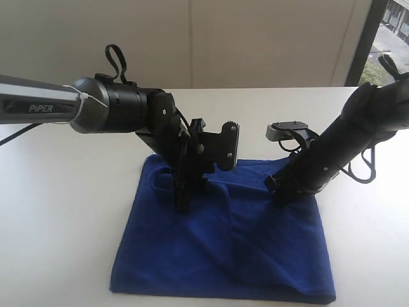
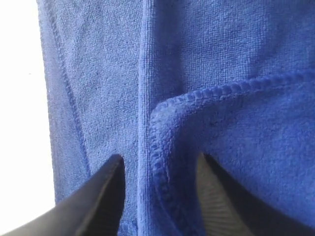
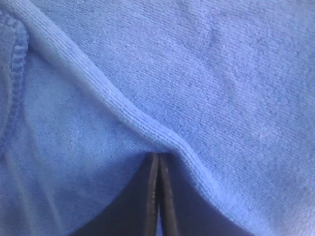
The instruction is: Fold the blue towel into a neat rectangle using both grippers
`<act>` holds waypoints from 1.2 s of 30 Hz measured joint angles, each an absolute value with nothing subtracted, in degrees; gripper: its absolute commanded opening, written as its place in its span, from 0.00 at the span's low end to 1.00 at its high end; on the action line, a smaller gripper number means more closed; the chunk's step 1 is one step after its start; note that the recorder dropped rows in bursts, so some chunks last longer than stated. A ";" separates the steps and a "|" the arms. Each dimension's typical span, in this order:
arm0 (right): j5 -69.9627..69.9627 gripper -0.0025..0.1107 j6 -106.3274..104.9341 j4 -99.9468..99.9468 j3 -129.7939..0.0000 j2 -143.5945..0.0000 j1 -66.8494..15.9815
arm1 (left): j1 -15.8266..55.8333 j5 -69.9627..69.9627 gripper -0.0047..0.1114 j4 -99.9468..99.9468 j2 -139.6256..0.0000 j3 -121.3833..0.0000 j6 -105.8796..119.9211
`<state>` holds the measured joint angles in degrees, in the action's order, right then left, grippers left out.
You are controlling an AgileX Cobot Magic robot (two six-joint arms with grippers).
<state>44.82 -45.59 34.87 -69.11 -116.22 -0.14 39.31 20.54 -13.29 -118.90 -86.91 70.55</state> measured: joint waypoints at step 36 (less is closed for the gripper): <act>44.92 0.02 -45.59 34.96 -69.11 -116.22 -0.14 | 39.31 28.64 0.04 -12.37 -115.83 -86.91 69.50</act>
